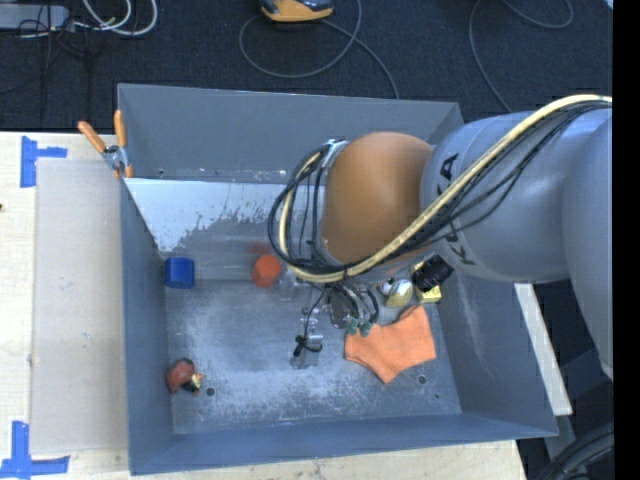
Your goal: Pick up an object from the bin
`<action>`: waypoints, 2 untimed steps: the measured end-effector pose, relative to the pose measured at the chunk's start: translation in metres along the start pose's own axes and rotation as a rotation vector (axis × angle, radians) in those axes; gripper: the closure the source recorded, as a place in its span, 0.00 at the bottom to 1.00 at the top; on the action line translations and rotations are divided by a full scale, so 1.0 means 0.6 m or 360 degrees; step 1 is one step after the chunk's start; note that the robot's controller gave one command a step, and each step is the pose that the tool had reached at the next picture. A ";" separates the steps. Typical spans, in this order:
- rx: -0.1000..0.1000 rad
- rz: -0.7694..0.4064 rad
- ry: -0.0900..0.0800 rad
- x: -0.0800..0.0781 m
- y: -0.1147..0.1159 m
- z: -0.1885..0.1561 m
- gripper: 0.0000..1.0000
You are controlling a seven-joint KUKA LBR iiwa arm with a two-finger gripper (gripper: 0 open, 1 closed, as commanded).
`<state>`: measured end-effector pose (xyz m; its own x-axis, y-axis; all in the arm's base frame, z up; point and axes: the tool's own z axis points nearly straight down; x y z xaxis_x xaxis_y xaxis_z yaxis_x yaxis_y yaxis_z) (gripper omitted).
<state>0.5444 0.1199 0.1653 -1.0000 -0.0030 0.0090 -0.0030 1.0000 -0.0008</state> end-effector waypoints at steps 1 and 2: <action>-0.0001 0.0005 -0.0012 -0.003 -0.001 -0.008 0.00; 0.0000 -0.0113 -0.0009 0.062 0.093 0.085 0.00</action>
Offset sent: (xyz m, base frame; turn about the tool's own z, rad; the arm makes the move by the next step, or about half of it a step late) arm -0.0711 0.1030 -0.0953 -0.1351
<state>0.5064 0.1756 0.1145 -0.9972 -0.0741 0.0033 -0.0741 0.9973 -0.0001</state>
